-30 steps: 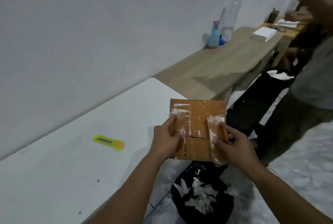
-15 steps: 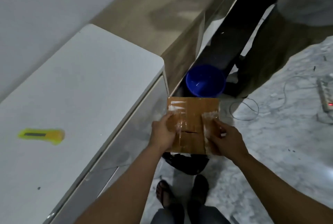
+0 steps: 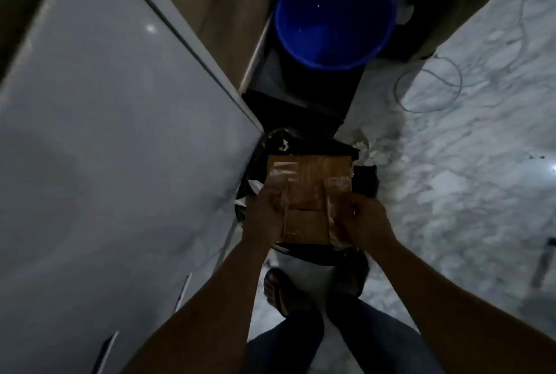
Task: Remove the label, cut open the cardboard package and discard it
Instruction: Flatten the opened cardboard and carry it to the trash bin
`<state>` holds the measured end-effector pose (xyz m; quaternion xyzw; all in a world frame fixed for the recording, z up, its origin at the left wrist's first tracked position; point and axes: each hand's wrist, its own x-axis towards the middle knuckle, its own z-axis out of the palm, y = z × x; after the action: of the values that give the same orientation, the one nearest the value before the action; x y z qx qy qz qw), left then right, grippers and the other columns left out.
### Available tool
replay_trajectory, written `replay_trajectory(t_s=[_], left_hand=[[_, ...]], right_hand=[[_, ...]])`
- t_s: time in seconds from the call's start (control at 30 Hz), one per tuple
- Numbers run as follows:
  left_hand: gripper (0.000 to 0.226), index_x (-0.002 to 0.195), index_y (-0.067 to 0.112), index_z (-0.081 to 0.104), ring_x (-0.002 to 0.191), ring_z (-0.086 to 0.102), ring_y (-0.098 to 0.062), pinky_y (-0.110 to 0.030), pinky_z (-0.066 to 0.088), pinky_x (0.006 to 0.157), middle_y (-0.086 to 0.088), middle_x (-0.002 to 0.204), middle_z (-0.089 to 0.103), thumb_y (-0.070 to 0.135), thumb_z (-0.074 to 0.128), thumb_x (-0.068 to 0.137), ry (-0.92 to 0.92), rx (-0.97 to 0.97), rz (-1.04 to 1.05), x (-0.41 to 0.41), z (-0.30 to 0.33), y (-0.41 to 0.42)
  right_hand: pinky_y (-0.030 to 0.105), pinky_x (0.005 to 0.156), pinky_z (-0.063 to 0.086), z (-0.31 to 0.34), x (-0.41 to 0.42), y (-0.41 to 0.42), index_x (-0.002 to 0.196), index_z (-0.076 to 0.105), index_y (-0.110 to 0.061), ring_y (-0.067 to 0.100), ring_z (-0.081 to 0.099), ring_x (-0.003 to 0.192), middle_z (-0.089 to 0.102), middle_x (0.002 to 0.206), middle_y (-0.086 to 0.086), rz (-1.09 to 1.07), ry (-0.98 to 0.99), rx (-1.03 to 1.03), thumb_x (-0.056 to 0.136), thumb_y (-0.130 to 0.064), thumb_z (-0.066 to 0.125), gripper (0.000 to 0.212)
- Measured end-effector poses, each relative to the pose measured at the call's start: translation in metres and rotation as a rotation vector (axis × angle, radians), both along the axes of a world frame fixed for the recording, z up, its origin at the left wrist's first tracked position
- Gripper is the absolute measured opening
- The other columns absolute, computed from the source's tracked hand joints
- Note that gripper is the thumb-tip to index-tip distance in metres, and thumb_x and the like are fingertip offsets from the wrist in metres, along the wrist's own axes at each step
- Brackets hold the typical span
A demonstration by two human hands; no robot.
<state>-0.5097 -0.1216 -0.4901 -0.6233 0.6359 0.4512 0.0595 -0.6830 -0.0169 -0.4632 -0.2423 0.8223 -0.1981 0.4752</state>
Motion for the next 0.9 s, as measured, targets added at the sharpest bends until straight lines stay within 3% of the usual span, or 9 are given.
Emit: replay_trajectory(t_s=[0.07, 0.2, 0.27, 0.37, 0.5, 0.63, 0.73, 0.8, 0.9], left_hand=[[0.027, 0.122, 0.01, 0.062, 0.111, 0.058, -0.033, -0.028, 0.04, 0.084, -0.015, 0.121, 0.059, 0.013, 0.055, 0.096, -0.062, 0.01, -0.021, -0.002, -0.033, 0.0], [0.017, 0.108, 0.006, 0.059, 0.09, 0.056, -0.03, -0.036, 0.046, 0.079, -0.011, 0.098, 0.057, 0.016, 0.05, 0.099, -0.091, -0.035, -0.064, -0.003, -0.089, 0.003], [0.017, 0.108, 0.009, 0.06, 0.088, 0.058, -0.034, -0.036, 0.046, 0.076, -0.016, 0.099, 0.056, 0.016, 0.047, 0.1, -0.118, -0.069, -0.142, -0.003, -0.114, 0.002], [0.016, 0.111, 0.015, 0.063, 0.094, 0.059, -0.035, -0.032, 0.044, 0.075, -0.019, 0.107, 0.057, 0.02, 0.056, 0.098, -0.167, -0.143, -0.162, -0.003, -0.137, 0.001], [0.026, 0.124, 0.022, 0.058, 0.114, 0.053, -0.042, -0.049, 0.049, 0.09, -0.022, 0.123, 0.055, 0.022, 0.049, 0.1, -0.295, -0.215, -0.272, -0.008, -0.158, 0.004], [0.033, 0.135, 0.019, 0.052, 0.116, 0.051, -0.046, -0.052, 0.049, 0.093, -0.024, 0.131, 0.047, 0.016, 0.046, 0.102, -0.32, -0.185, -0.247, -0.015, -0.155, 0.008], [0.036, 0.133, 0.013, 0.053, 0.103, 0.059, -0.041, -0.045, 0.054, 0.084, -0.021, 0.117, 0.052, 0.009, 0.047, 0.097, -0.291, -0.155, -0.263, -0.014, -0.135, 0.009], [0.044, 0.134, 0.012, 0.051, 0.103, 0.059, -0.041, -0.048, 0.055, 0.082, -0.021, 0.114, 0.055, 0.008, 0.049, 0.091, -0.28, -0.09, -0.258, -0.013, -0.111, 0.007], [0.059, 0.136, 0.015, 0.047, 0.097, 0.062, -0.038, -0.049, 0.057, 0.08, -0.017, 0.11, 0.06, 0.025, 0.051, 0.078, -0.241, -0.036, -0.181, -0.004, -0.071, 0.007]], right_hand=[[0.038, 0.084, 0.054, -0.036, 0.0, 0.0, 0.112, 0.068, -0.013, 0.029, 0.066, 0.091, 0.07, 0.097, 0.011, 0.027, -0.016, 0.081, 0.094, -0.021, 0.056, 0.023], [0.032, 0.085, 0.049, -0.097, 0.004, -0.002, 0.114, 0.065, -0.015, 0.034, 0.061, 0.102, 0.064, 0.108, 0.014, 0.033, 0.02, 0.132, 0.09, -0.019, 0.057, 0.026], [0.038, 0.089, 0.05, -0.117, 0.006, -0.007, 0.122, 0.061, -0.021, 0.037, 0.056, 0.108, 0.057, 0.118, 0.016, 0.087, 0.057, 0.18, 0.09, -0.021, 0.055, 0.032], [0.046, 0.088, 0.052, -0.146, 0.013, -0.01, 0.125, 0.053, -0.027, 0.042, 0.058, 0.1, 0.047, 0.124, 0.017, 0.157, 0.117, 0.242, 0.091, -0.021, 0.051, 0.034], [0.046, 0.092, 0.049, -0.175, 0.023, -0.009, 0.13, 0.047, -0.022, 0.044, 0.049, 0.109, 0.037, 0.131, 0.019, 0.261, 0.156, 0.289, 0.089, -0.015, 0.058, 0.044], [0.048, 0.098, 0.045, -0.176, 0.02, -0.016, 0.136, 0.04, -0.017, 0.044, 0.044, 0.118, 0.034, 0.135, 0.022, 0.344, 0.095, 0.382, 0.087, -0.018, 0.058, 0.053], [0.044, 0.089, 0.051, -0.152, 0.019, -0.011, 0.128, 0.044, -0.016, 0.039, 0.055, 0.107, 0.048, 0.124, 0.018, 0.296, -0.006, 0.36, 0.085, -0.031, 0.055, 0.047], [0.044, 0.083, 0.054, -0.135, 0.019, -0.004, 0.122, 0.048, -0.016, 0.035, 0.06, 0.099, 0.056, 0.119, 0.016, 0.289, 0.006, 0.332, 0.083, -0.038, 0.053, 0.045], [0.046, 0.086, 0.055, -0.115, 0.019, 0.012, 0.129, 0.048, -0.019, 0.039, 0.056, 0.112, 0.041, 0.144, 0.014, 0.351, 0.028, 0.265, 0.078, -0.051, 0.041, 0.061]])
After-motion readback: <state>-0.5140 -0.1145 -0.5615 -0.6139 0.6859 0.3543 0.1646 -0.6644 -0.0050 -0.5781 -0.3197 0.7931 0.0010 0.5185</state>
